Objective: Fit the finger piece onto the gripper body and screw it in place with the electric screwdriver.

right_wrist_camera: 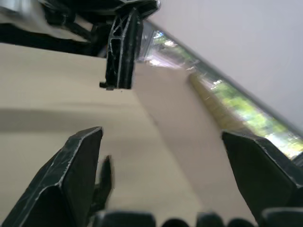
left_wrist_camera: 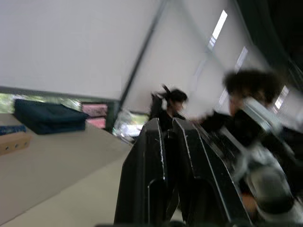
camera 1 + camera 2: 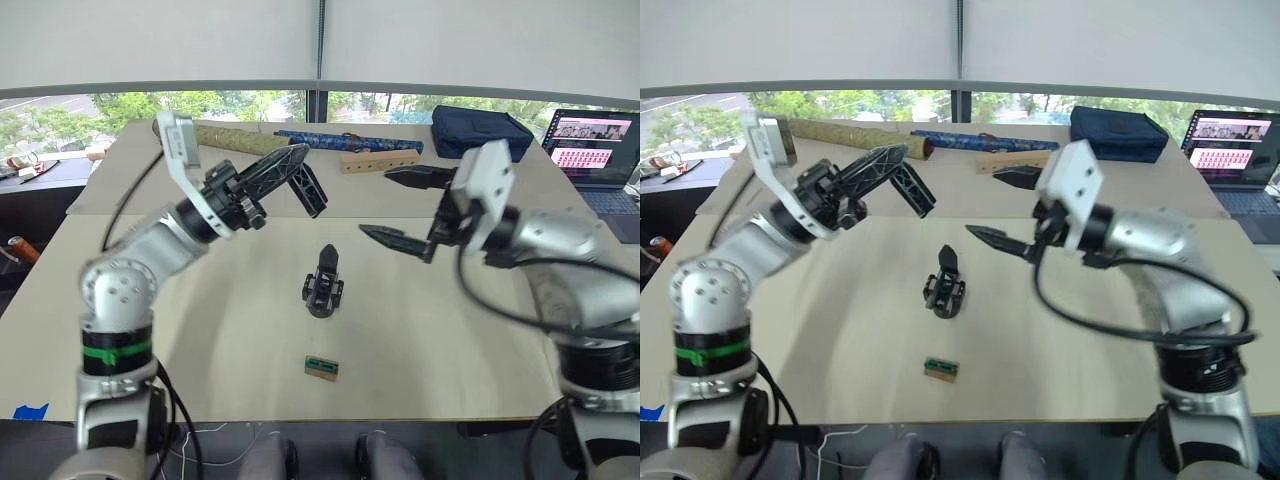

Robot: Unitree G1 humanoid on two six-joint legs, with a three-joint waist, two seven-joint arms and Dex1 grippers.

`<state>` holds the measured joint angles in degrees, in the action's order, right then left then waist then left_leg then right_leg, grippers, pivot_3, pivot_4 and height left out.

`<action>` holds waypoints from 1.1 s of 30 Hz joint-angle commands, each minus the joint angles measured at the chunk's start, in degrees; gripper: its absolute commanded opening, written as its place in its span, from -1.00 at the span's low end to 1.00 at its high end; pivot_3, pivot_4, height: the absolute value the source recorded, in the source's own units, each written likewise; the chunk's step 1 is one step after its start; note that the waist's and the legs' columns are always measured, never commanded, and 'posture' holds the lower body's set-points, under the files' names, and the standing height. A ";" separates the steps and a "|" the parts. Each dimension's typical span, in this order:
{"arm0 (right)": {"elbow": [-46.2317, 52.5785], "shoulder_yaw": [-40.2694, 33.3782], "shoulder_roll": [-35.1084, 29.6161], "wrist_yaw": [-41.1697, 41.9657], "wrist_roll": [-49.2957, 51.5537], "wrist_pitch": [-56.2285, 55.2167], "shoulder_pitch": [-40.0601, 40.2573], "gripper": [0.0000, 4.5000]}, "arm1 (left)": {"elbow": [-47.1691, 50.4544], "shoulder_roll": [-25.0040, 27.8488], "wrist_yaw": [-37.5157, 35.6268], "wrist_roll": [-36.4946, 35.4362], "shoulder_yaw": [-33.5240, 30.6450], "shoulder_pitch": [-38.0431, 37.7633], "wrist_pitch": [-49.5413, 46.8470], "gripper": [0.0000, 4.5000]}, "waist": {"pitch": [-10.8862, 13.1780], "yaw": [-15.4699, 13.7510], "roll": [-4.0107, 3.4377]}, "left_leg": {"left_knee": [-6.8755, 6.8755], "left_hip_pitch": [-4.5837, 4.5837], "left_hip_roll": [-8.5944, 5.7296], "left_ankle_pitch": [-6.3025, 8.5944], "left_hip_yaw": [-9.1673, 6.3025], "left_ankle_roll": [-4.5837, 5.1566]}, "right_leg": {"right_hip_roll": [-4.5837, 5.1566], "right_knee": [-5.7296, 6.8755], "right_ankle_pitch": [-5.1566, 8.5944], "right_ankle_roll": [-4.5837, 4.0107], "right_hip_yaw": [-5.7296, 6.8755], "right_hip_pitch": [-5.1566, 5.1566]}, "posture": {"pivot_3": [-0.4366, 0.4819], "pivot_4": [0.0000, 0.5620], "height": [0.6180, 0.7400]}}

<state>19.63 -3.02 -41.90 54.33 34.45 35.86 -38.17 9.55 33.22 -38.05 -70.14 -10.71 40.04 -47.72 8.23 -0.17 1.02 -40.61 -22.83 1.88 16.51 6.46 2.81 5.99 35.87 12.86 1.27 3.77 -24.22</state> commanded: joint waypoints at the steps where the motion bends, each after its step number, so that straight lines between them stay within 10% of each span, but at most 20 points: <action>1: -0.52 -1.91 -5.65 4.84 16.83 21.47 -3.41 0.99 | -0.89 5.64 -13.91 1.61 4.33 2.09 -4.91 -1.00 | 0.00 0.03 0.00 | 0.07 0.00 0.01 0.01 0.00 0.01 | 0.00 0.01 0.00 0.00 0.01 0.02 | -0.05 -0.47 1.00; 11: -2.24 -1.20 5.93 -13.76 32.67 45.45 -8.89 0.99 | -0.96 2.21 -17.94 7.91 10.64 5.08 -6.69 -1.00 | 0.12 -0.23 0.15 | 0.12 -0.05 -0.01 0.01 0.01 0.02 | 0.12 -0.01 0.00 0.00 -0.08 -0.05 | -0.05 -0.47 1.00; 24: -3.00 -3.23 13.62 -26.03 38.35 49.30 -12.05 0.99 | -1.76 1.52 -19.55 11.19 10.88 4.82 -8.88 -1.00 | 0.12 -0.30 0.15 | 0.12 -0.24 -0.05 -0.01 -0.03 0.01 | 0.12 0.12 -0.02 0.03 0.03 -0.15 | -0.05 -0.47 1.00; 33: -1.40 -2.19 11.73 -24.93 39.80 48.65 -10.59 -0.30 | -2.68 0.24 -18.59 10.88 8.82 5.50 -9.23 -1.00 | 0.13 -0.31 0.15 | 0.12 -0.24 -0.05 0.00 -0.02 0.02 | 0.11 0.12 -0.02 0.03 0.03 -0.15 | -0.05 -0.47 1.00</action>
<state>16.16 -4.26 -29.78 27.53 71.81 85.07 -48.72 6.78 33.29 -57.34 -59.13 0.40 44.47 -57.24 8.36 -0.48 1.16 -40.49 -23.08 1.83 16.51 6.43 2.83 6.10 35.99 12.84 1.30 3.79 -24.38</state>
